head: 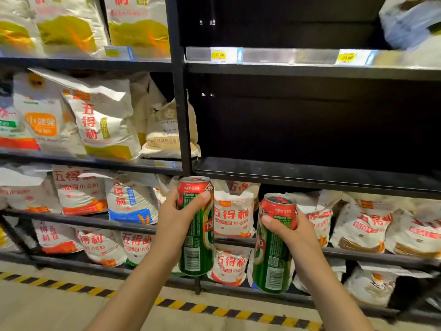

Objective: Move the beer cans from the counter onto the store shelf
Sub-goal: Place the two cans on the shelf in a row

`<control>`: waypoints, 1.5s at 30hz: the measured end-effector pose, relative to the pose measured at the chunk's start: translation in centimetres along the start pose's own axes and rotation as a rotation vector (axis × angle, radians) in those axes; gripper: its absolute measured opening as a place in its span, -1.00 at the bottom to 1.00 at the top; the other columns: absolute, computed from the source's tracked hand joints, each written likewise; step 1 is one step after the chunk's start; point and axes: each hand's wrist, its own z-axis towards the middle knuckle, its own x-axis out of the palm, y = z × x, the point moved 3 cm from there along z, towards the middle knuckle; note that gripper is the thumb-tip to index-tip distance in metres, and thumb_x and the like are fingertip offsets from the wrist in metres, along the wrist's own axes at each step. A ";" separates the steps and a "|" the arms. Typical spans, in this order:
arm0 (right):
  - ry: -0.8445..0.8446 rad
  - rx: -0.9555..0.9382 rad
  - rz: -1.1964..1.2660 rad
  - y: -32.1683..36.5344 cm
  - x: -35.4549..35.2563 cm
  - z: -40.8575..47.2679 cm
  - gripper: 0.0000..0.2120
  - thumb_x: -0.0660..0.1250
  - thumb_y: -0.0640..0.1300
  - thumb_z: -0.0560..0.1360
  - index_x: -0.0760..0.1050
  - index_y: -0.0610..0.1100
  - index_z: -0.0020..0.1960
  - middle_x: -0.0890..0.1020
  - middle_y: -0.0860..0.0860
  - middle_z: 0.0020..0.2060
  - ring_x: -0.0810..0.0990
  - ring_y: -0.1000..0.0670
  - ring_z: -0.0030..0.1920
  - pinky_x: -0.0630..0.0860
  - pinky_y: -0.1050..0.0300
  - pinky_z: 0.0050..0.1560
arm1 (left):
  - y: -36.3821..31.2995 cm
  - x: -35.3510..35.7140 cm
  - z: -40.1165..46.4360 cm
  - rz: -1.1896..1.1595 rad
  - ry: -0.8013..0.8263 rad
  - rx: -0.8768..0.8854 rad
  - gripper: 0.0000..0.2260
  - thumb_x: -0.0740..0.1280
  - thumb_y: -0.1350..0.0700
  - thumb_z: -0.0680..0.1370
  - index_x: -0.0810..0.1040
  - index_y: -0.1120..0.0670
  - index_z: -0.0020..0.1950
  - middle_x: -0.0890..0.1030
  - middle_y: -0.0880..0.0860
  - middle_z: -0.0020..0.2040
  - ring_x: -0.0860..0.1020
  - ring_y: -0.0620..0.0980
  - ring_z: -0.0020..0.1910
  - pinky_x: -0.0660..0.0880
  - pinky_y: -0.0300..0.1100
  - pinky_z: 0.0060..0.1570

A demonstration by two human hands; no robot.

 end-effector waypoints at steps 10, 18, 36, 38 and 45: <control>-0.047 0.020 -0.010 -1.2 1.4 13.9 -0.51 0.48 0.05 0.16 0.50 0.02 0.07 0.68 0.03 -0.12 0.66 0.02 -0.10 0.52 0.16 -0.17 | 2.9 2.5 14.4 -0.007 0.052 -0.022 -0.59 0.43 -0.09 0.29 0.55 -0.02 0.10 0.68 0.02 -0.09 0.67 0.00 -0.12 0.57 -0.07 -0.13; 0.024 -0.066 -0.046 -1.1 2.4 26.7 -0.55 0.57 -0.06 0.27 0.48 0.01 0.09 0.66 0.02 -0.09 0.65 0.08 -0.11 0.52 0.26 -0.18 | 3.6 5.5 26.1 0.021 0.019 0.026 -0.58 0.54 -0.04 0.28 0.55 -0.07 0.09 0.68 -0.02 -0.06 0.65 -0.05 -0.09 0.52 -0.16 -0.15; 0.098 -0.058 -0.221 -2.2 7.6 44.5 -0.60 0.58 -0.16 0.25 0.47 0.01 -0.02 0.63 0.08 -0.10 0.61 0.12 -0.10 0.47 0.34 -0.21 | 8.1 6.6 42.3 0.074 -0.005 0.069 -0.57 0.51 0.17 0.36 0.49 -0.01 0.17 0.63 -0.06 0.01 0.61 -0.14 -0.02 0.53 -0.33 -0.12; 0.104 -0.050 -0.238 -2.5 8.0 45.5 -0.67 0.58 -0.16 0.25 0.52 0.01 -0.08 0.65 0.07 -0.15 0.63 0.14 -0.14 0.47 0.37 -0.23 | 8.6 6.6 43.4 0.083 -0.008 0.057 -0.61 0.53 0.15 0.34 0.50 0.03 0.11 0.64 0.01 -0.02 0.62 -0.06 -0.03 0.54 -0.24 -0.10; 0.066 -0.083 -0.231 -3.4 8.9 47.9 -0.54 0.58 -0.24 0.24 0.45 0.11 -0.03 0.63 0.14 -0.12 0.62 0.24 -0.15 0.47 0.31 -0.14 | 9.4 7.0 45.4 0.088 -0.040 0.063 -0.60 0.54 0.21 0.33 0.48 -0.04 0.05 0.63 -0.06 -0.06 0.61 -0.23 -0.14 0.49 -0.44 -0.23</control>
